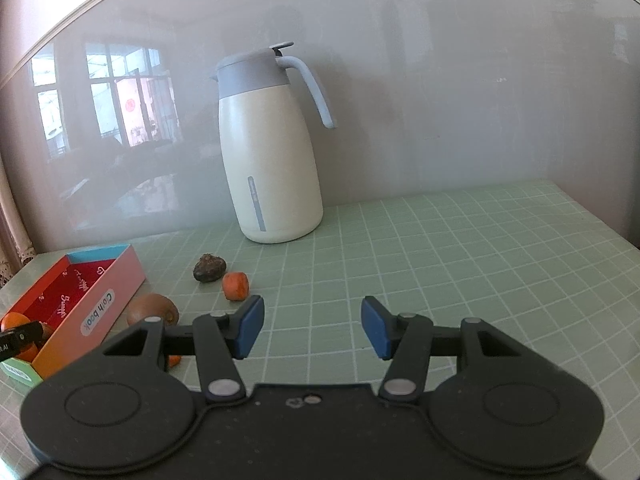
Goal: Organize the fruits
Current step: 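Carry the orange into the red box and open the left gripper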
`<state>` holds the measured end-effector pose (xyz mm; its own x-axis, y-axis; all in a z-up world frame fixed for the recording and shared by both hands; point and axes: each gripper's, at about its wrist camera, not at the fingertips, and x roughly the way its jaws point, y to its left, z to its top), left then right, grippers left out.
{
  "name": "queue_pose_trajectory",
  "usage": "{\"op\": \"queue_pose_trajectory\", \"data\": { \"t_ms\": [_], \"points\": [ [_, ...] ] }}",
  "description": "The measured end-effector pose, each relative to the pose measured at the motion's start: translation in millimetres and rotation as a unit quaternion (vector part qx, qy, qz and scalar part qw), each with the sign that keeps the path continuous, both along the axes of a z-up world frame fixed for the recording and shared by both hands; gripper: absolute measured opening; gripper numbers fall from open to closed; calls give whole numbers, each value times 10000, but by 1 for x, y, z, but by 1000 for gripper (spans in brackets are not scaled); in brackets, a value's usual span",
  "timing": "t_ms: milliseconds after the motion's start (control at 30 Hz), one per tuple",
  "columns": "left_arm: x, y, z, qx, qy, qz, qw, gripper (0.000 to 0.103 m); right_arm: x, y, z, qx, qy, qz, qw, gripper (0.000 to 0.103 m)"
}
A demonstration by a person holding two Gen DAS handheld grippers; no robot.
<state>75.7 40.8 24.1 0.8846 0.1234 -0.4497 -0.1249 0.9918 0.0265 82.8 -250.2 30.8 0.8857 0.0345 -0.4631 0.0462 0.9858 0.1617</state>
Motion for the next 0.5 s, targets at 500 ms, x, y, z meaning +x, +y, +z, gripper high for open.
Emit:
{"op": "queue_pose_trajectory", "data": {
  "t_ms": [500],
  "points": [
    [6,8,-6,-4,-108,249,9996,44,2,5,-3,-47,27,68,10000,53]
  ]
}}
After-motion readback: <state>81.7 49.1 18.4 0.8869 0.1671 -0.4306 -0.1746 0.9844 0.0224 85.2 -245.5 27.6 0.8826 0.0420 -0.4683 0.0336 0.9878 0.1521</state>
